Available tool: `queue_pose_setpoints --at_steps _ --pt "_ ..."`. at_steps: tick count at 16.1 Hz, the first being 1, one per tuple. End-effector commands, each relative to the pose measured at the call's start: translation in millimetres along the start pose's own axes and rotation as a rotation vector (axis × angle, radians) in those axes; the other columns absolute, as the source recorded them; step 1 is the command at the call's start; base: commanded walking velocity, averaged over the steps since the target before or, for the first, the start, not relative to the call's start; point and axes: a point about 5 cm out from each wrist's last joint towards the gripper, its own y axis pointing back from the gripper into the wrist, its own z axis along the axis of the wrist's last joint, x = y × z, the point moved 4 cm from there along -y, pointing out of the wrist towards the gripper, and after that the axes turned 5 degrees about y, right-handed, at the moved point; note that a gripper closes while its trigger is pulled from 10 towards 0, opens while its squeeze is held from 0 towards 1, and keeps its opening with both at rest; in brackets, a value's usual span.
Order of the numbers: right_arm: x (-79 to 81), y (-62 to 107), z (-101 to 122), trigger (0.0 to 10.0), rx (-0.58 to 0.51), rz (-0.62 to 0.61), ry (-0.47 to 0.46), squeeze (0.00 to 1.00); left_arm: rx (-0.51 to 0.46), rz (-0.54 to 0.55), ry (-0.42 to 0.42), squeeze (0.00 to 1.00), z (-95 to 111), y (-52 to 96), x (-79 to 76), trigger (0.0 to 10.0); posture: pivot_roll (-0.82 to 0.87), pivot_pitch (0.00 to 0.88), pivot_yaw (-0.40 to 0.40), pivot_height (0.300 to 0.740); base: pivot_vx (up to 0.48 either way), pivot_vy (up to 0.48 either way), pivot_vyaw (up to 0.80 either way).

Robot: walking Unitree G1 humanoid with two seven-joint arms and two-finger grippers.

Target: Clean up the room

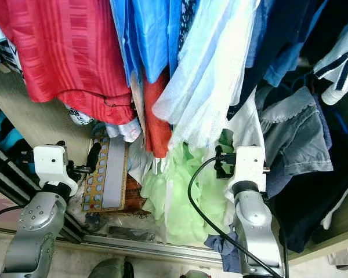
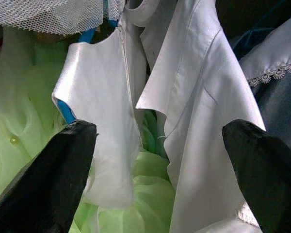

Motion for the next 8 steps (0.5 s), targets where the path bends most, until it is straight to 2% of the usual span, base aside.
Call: queue_pose_setpoints --at_steps 1,2,4,6,8 --pt "-0.9 -1.2 0.0 10.0 -0.005 0.007 0.017 0.00 0.019 0.008 0.012 0.00 -3.6 0.7 0.4 10.0 0.03 0.000 -0.017 0.740 0.000 0.000 0.00" --pt "1.1 -0.9 0.8 10.0 -0.009 0.023 0.032 0.00 0.024 -0.002 0.044 0.00 -4.2 1.4 -0.6 10.0 0.03 0.000 -0.017 0.740 0.000 0.000 0.00" --pt "4.1 0.1 1.4 10.0 -0.014 0.045 0.032 0.00 0.015 -0.006 0.039 0.00 -3.4 1.7 0.0 10.0 0.03 0.000 -0.016 0.740 0.000 0.000 0.74" --pt "6.0 0.4 2.1 10.0 -0.019 0.054 0.039 0.00 -0.006 -0.008 0.000 0.00 -1.0 2.2 2.2 10.0 0.02 0.000 -0.016 0.740 0.000 0.000 0.80" --pt "6.1 0.2 2.1 10.0 -0.019 0.058 0.039 0.00 -0.007 -0.006 0.007 0.00 -1.3 2.4 3.3 10.0 0.02 0.000 -0.018 0.740 0.000 0.000 0.80"
